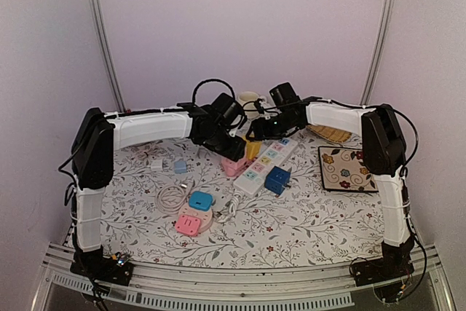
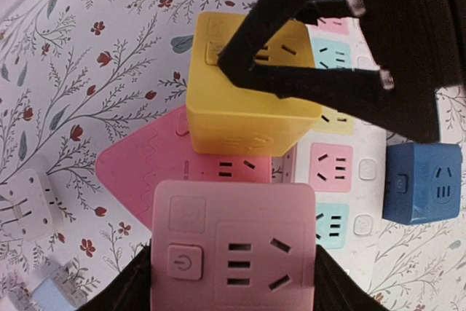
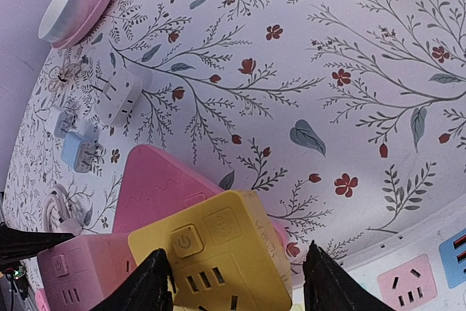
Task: Pull the plug off the socket
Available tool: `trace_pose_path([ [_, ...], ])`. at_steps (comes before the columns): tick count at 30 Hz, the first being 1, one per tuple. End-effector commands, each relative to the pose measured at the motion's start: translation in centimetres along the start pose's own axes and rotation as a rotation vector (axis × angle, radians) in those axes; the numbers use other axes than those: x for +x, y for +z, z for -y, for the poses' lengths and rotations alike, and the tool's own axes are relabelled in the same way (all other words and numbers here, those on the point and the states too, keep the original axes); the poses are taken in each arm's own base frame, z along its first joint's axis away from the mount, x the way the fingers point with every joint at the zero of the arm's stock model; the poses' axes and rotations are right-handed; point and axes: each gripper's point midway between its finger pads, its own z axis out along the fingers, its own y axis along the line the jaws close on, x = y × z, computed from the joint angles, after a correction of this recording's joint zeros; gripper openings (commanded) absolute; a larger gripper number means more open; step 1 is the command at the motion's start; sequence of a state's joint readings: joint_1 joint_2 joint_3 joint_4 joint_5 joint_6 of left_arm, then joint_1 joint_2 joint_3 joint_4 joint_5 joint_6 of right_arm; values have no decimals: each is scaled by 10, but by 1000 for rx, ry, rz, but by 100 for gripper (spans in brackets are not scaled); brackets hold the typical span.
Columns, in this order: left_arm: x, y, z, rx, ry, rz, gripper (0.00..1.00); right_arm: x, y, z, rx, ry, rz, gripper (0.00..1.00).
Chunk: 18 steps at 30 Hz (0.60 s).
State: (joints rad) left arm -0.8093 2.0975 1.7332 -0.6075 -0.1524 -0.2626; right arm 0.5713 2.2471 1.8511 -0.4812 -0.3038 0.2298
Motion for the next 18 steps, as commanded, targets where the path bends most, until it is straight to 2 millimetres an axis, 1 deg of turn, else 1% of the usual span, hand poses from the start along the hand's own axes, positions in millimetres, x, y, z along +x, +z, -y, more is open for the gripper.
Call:
trace_pose_path([
  [1, -64, -16, -11, 50, -129, 195, 1, 63, 14, 18, 90, -20, -192, 63],
  [4, -67, -17, -8, 23, -87, 207, 1, 69, 16, 20, 101, -27, -206, 63],
  [6, -66, -19, -3, -23, -23, 215, 1, 71, 16, 22, 106, -29, -211, 63],
  [7, -64, -20, 4, -43, 21, 216, 1, 71, 16, 22, 108, -29, -213, 63],
  [15, -54, -24, 30, -196, 232, 243, 1, 72, 17, 25, 121, -37, -217, 64],
  [18, -53, -25, 33, -209, 251, 247, 2, 73, 19, 26, 122, -37, -223, 64],
])
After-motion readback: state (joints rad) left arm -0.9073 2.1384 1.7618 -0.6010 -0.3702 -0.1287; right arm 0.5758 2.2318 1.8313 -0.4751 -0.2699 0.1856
